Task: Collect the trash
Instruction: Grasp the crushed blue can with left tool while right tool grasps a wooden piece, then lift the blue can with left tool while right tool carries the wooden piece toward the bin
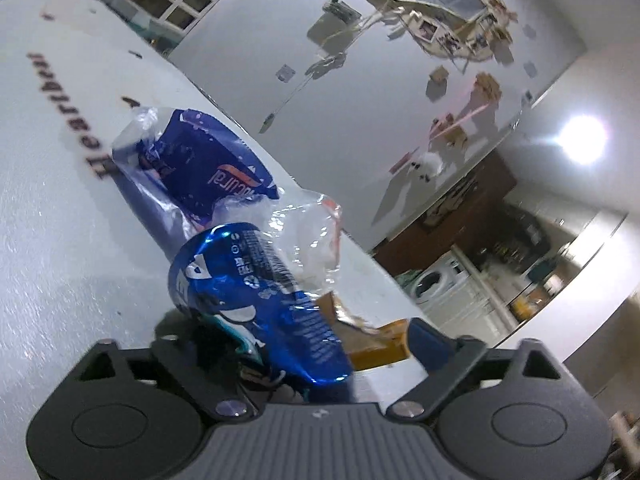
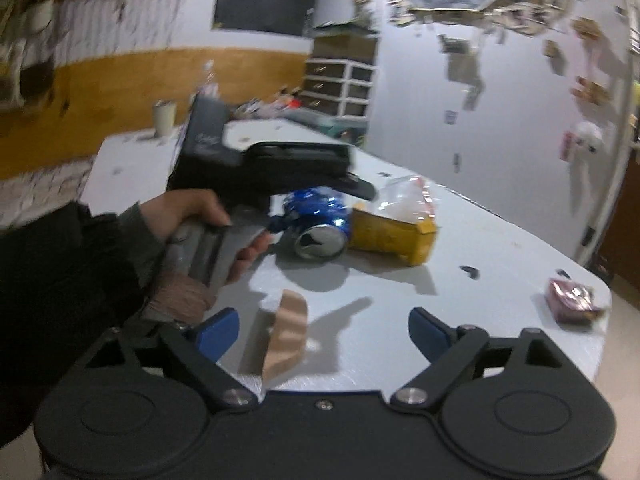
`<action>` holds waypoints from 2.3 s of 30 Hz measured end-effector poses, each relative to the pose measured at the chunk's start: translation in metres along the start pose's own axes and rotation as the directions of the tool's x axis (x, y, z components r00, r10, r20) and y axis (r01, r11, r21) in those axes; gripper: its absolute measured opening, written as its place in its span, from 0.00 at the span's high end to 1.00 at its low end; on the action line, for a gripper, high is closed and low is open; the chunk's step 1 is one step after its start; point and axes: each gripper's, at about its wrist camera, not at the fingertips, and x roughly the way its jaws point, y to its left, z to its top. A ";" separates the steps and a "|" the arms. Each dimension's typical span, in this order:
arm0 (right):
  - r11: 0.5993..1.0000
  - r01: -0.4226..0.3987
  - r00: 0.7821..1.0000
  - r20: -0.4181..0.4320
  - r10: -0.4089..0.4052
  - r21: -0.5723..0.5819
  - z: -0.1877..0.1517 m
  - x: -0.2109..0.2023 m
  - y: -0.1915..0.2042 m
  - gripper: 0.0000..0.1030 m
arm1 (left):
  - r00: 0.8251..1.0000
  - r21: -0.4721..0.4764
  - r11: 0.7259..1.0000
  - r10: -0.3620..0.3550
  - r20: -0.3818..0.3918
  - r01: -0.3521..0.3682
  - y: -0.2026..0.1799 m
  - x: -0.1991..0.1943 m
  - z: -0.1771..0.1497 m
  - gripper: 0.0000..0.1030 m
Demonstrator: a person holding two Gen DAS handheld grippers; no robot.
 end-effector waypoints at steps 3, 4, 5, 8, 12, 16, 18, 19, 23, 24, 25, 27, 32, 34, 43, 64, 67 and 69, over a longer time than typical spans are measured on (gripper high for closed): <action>0.999 -0.039 0.998 -0.045 0.037 -0.029 0.003 0.021 0.007 0.19 | 1.000 0.003 1.000 0.011 -0.016 -0.011 0.006 0.002 0.002 0.35; 0.998 -0.048 0.997 -0.061 0.046 -0.033 0.003 0.028 0.008 0.20 | 1.000 0.001 1.000 0.016 -0.019 -0.016 0.007 0.003 0.002 0.42; 0.998 -0.055 0.995 -0.082 0.051 -0.039 0.003 0.037 0.010 0.24 | 0.999 0.004 1.000 0.022 -0.023 -0.022 0.009 0.004 0.001 0.46; 0.997 -0.063 0.991 -0.123 0.057 -0.050 0.002 0.056 0.016 0.34 | 1.000 -0.023 1.000 0.001 -0.021 -0.001 0.014 0.003 0.001 0.50; 0.996 -0.085 0.988 -0.127 0.083 -0.012 0.003 0.068 0.017 0.56 | 1.000 -0.009 1.000 0.010 -0.006 -0.010 0.013 -0.003 -0.001 0.52; 0.993 -0.117 0.985 -0.128 0.119 0.027 0.001 0.065 0.017 0.75 | 0.998 0.076 0.995 0.068 0.014 -0.069 -0.001 -0.014 -0.007 0.54; 0.994 -0.103 0.987 -0.123 0.105 0.026 -0.002 0.061 0.018 0.75 | 0.994 0.161 0.981 0.107 0.033 -0.111 -0.013 -0.020 -0.015 0.55; 0.995 -0.096 0.988 -0.119 0.099 0.027 -0.004 0.058 0.019 0.75 | 0.992 0.193 0.973 0.122 0.036 -0.126 -0.019 -0.022 -0.019 0.55; 0.995 -0.082 0.989 -0.119 0.088 0.057 -0.011 0.046 0.015 0.76 | 0.993 0.231 0.966 0.118 0.022 -0.120 -0.029 -0.033 -0.032 0.55; 0.996 -0.072 0.990 -0.120 0.079 0.060 -0.013 0.042 0.014 0.76 | 0.992 0.251 0.959 0.127 0.024 -0.129 -0.033 -0.036 -0.037 0.55; 0.996 -0.063 0.990 -0.121 0.070 0.064 -0.014 0.038 0.012 0.76 | 0.990 0.279 0.950 0.138 0.031 -0.141 -0.037 -0.039 -0.041 0.55; 0.996 -0.044 0.992 -0.116 0.053 0.080 -0.018 0.028 0.007 0.76 | 0.986 0.355 0.920 0.157 0.051 -0.165 -0.050 -0.047 -0.050 0.55; 0.992 0.001 0.996 -0.093 0.010 0.124 -0.028 0.002 -0.009 0.76 | 0.984 0.464 0.868 0.156 0.081 -0.176 -0.076 -0.070 -0.072 0.55; 0.990 0.026 0.996 -0.088 -0.013 0.142 -0.035 -0.010 -0.016 0.76 | 0.984 0.491 0.852 0.153 0.092 -0.179 -0.085 -0.080 -0.080 0.55; 0.973 0.121 0.992 -0.065 -0.110 0.198 -0.058 -0.055 -0.040 0.76 | 0.975 0.605 0.765 0.197 0.106 -0.220 -0.126 -0.115 -0.129 0.55; 0.922 0.240 0.968 0.000 -0.252 0.303 -0.095 -0.147 -0.067 0.76 | 0.982 0.681 0.709 0.155 0.103 -0.184 -0.191 -0.156 -0.196 0.55; 0.914 0.258 0.962 0.003 -0.273 0.314 -0.103 -0.161 -0.073 0.76 | 0.986 0.685 0.710 0.139 0.092 -0.164 -0.201 -0.153 -0.204 0.55; 0.908 0.269 0.958 0.004 -0.285 0.322 -0.109 -0.171 -0.077 0.76 | 0.989 0.687 0.712 0.125 0.081 -0.146 -0.208 -0.150 -0.211 0.55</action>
